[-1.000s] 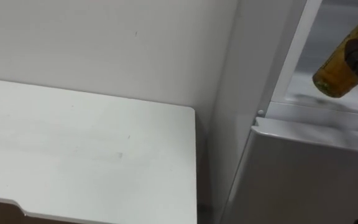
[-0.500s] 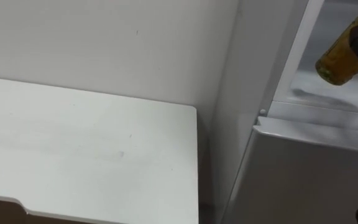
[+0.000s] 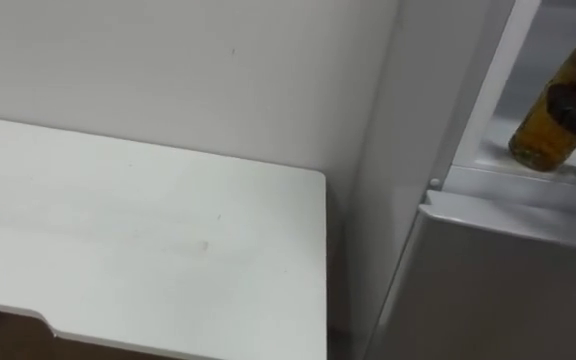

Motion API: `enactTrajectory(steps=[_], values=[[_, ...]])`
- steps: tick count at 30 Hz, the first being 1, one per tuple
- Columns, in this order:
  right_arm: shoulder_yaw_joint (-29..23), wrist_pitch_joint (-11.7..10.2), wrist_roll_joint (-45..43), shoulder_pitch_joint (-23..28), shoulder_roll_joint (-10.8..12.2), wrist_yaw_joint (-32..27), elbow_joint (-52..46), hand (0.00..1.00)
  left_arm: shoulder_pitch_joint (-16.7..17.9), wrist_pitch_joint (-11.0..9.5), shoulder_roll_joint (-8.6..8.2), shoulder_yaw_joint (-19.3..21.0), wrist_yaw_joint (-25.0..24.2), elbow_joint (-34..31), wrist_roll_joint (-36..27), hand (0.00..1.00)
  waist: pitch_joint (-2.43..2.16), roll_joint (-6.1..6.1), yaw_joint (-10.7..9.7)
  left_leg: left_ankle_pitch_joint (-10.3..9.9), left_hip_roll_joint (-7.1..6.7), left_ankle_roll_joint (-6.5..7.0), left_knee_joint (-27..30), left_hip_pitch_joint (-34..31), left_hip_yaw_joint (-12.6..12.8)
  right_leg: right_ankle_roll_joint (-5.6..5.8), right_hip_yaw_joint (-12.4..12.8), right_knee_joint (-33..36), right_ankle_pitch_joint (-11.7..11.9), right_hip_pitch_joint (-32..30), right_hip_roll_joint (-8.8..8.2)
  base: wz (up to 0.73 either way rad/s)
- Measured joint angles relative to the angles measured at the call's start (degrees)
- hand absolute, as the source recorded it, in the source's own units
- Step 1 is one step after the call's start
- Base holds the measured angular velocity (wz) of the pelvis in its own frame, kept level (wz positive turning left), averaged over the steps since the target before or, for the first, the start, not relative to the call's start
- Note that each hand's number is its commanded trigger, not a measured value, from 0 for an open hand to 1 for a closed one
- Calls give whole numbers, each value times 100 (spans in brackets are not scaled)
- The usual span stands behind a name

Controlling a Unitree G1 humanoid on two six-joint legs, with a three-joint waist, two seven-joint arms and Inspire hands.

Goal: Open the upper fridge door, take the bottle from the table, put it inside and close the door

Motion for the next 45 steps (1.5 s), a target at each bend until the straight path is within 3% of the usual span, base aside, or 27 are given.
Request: enactTrajectory(steps=[4, 10, 20, 25, 31, 32, 33, 34, 35, 36, 45], values=[[28, 4, 56, -231, -36, 54, 480, 100, -1, 70, 57, 2, -24, -43, -2, 0, -4, -101, 68, 0, -6, 0, 10, 5, -64, 0, -27, -6, 0, 26, -3, 5], [68, 12, 236, -494, -52, 50, 944, 100, 36, 167, 78, 11, -22, -134, 3, 0, -2, -91, 188, 3, -3, -5, -9, 52, -136, 1, -91, -14, -1, 92, 0, 4], [127, 19, 261, -586, -54, 65, 1053, 100, 211, 315, 141, 15, -23, -215, 8, 0, -8, -98, 208, 12, 0, -17, -11, 44, -174, 1, -160, -12, -1, 94, 0, 1], [335, 46, 111, -833, -196, 216, 1508, 100, 223, 325, 144, 115, -22, -212, 12, 0, -41, -143, 231, 14, -1, -19, 0, 48, -176, 1, -153, -8, -1, 100, -1, 0], [399, 54, 48, -867, -197, 313, 1644, 100, 225, 359, 150, 124, -23, -210, 14, 0, -59, -172, 260, 14, -3, -19, 16, 72, -180, -1, -154, -10, -2, 133, -4, 0], [407, 58, 25, -867, -198, 315, 1651, 92, 226, 360, 150, 127, -24, -210, 14, 0, -57, -173, 271, 14, -3, -19, 15, 78, -183, -2, -156, -10, -3, 144, -4, 0], [447, 60, -40, -867, -207, 302, 1680, 64, 228, 371, 158, 125, -23, -211, 13, 0, -53, -178, 286, 14, -4, -20, 11, 89, -193, -14, -169, -12, -11, 171, -4, 4], [454, 82, -114, -867, -209, 306, 1690, 55, 229, 394, 166, 126, -24, -211, 14, 0, -53, -184, 298, 15, -3, -24, 8, 82, -205, -19, -176, -12, -16, 183, -3, 5], [454, 89, -139, -867, -208, 306, 1690, 20, 228, 402, 166, 126, -25, -211, 14, 0, -53, -189, 307, 16, -3, -26, 8, 78, -209, -22, -177, -12, -18, 183, -3, 4], [454, 93, -197, -867, -208, 306, 1690, 0, 228, 423, 163, 124, -36, -211, 14, 0, -51, -195, 320, 19, -3, -31, 6, 70, -217, -23, -183, -14, -18, 183, -2, 4], [443, 89, -343, -868, -209, 349, 1700, 0, 241, 499, 166, 116, -127, -209, 13, 0, -35, -175, 327, 31, -6, -48, 25, 63, -307, -24, -305, -14, -18, 227, -2, 5]])
